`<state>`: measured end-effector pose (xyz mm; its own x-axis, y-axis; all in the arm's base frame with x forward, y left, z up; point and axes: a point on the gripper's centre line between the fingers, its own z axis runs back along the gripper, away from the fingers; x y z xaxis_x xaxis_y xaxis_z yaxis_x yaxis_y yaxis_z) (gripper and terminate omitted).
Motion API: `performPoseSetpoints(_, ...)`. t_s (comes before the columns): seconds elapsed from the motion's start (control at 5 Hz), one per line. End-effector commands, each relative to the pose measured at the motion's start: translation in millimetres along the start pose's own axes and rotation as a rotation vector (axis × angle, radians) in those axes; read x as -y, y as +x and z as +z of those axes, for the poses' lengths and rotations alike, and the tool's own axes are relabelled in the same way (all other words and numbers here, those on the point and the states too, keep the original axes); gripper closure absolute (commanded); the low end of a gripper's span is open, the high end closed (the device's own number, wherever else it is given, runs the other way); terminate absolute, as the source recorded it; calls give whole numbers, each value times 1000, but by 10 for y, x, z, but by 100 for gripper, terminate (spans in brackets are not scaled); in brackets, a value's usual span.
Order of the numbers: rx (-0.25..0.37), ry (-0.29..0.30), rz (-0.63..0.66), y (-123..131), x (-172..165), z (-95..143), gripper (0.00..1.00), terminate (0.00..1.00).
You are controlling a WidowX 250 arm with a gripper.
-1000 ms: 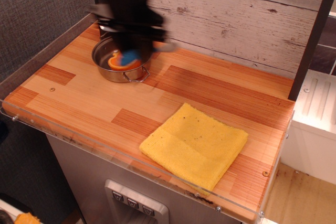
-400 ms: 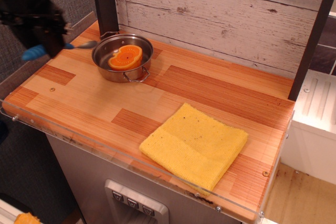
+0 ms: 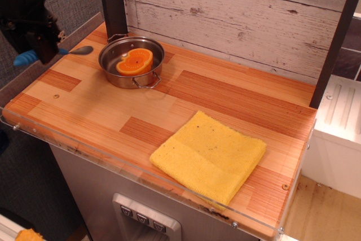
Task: Move spoon to bottom left corner of counter.
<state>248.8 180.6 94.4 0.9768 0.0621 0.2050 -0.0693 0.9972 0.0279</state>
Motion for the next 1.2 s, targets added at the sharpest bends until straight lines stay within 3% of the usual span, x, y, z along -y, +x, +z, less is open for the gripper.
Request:
performPoseSetpoints(0.0, 2, 69, -38, 131, -191, -108, 100, 0)
performPoseSetpoints(0.4, -116, 30, -4, -119, -240, -533, 100, 0)
performPoseSetpoints(0.8, -184, -9, 6, -189, -174, -738, 100, 0)
performPoseSetpoints(1.0, -160, 24, -25, -138, -107, -617, 0, 0)
